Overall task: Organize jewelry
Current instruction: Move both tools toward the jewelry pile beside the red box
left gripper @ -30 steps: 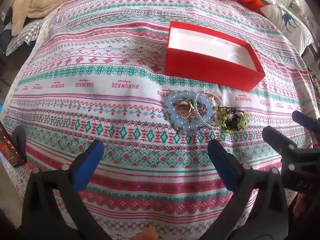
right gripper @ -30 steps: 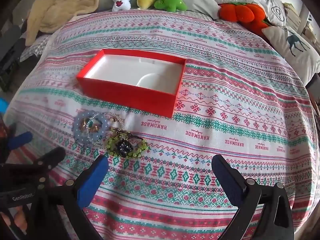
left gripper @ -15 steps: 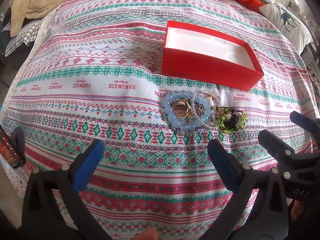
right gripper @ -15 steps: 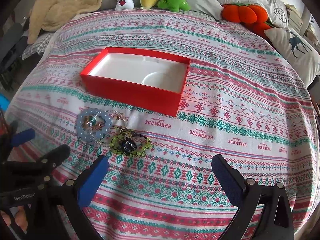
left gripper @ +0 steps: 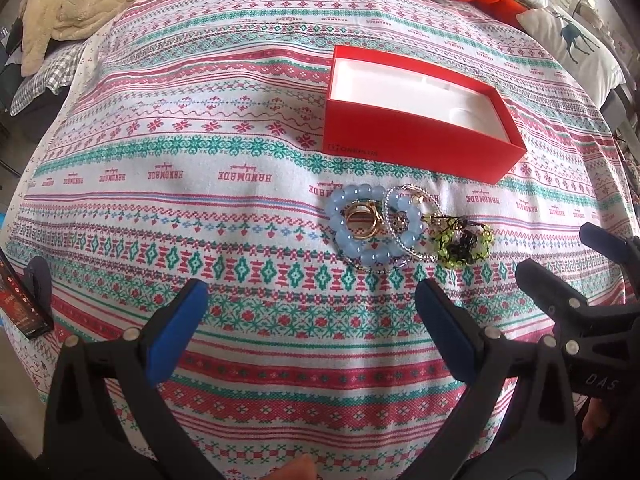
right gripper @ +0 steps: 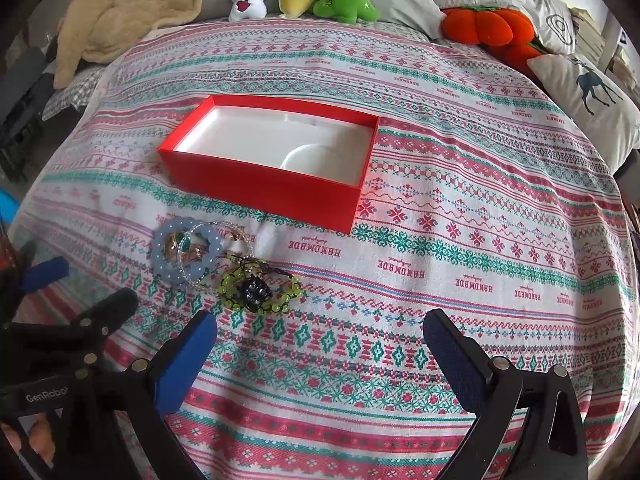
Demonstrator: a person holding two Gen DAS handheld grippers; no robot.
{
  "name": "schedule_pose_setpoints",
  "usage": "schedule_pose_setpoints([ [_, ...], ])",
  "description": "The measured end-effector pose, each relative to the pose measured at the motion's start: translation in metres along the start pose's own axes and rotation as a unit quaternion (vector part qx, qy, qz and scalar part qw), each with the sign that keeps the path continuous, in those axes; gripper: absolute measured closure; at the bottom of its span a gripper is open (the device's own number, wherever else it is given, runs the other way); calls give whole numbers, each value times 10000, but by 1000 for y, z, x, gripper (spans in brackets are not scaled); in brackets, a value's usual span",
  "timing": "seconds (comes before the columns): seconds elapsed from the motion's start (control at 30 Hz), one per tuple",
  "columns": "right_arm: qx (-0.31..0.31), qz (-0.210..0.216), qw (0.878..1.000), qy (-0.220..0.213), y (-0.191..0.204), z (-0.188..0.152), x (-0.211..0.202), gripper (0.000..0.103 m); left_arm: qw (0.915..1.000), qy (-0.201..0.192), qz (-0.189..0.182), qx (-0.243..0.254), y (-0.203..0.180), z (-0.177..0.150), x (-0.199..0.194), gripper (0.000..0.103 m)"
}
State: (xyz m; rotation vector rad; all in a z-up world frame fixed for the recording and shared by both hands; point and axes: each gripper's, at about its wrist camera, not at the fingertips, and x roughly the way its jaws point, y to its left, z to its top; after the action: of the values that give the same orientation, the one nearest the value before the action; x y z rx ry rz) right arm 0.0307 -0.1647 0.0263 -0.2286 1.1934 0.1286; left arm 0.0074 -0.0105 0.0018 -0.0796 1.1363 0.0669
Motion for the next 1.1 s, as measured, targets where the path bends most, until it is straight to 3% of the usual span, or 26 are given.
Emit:
schedule_pose_setpoints([
  [0.1,0,-4,10000,2,0,0,0,0,9999,-99,0,14,0,0,-1,0],
  [0.77,6,-32,10000,-6,-2,1,0,0,9996,249,-100,129,5,1,-1,0],
  [0.93,19,-32,10000,4,-8,3,-1,0,9983,432,-316,240,8,-2,1,0],
  [1.1,175,145,9997,91,-22,14,2,0,9974,300,-609,259,16,1,2,0],
])
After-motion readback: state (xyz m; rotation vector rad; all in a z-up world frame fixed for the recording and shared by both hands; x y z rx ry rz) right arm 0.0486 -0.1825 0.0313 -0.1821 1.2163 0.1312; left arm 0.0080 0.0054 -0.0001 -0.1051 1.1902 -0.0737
